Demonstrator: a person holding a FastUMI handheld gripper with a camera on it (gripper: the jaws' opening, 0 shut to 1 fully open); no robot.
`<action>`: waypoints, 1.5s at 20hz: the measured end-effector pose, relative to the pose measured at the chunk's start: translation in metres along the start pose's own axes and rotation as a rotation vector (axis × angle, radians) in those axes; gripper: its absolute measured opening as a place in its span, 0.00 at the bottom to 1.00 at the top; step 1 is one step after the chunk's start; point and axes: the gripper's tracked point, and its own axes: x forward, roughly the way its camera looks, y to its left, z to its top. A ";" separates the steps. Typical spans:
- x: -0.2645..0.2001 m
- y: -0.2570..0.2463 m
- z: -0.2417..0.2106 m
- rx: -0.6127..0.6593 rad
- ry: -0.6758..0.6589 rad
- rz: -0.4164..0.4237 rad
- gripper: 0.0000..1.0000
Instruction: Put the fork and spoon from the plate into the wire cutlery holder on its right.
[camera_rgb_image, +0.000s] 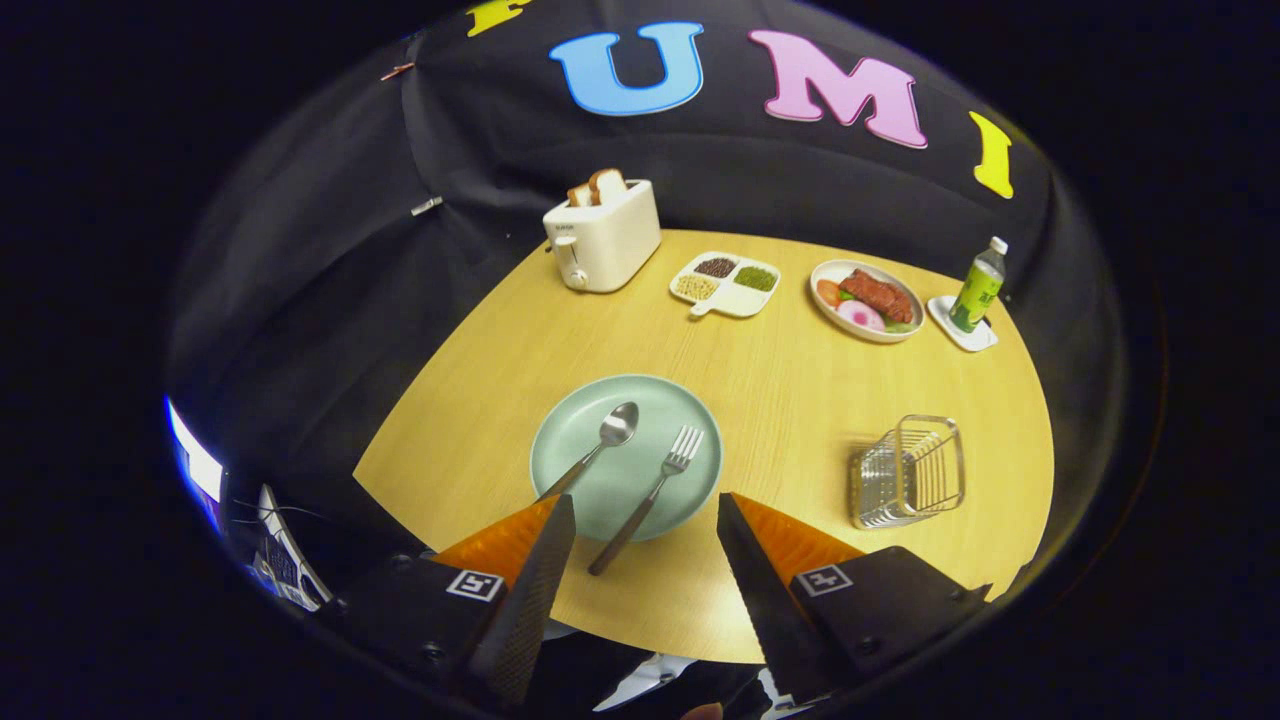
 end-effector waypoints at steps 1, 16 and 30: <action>0.014 0.002 -0.006 -0.006 0.031 -0.002 0.89; 0.119 -0.010 -0.063 0.127 0.348 -0.121 0.41; 0.112 -0.013 -0.054 0.141 0.309 -0.070 0.10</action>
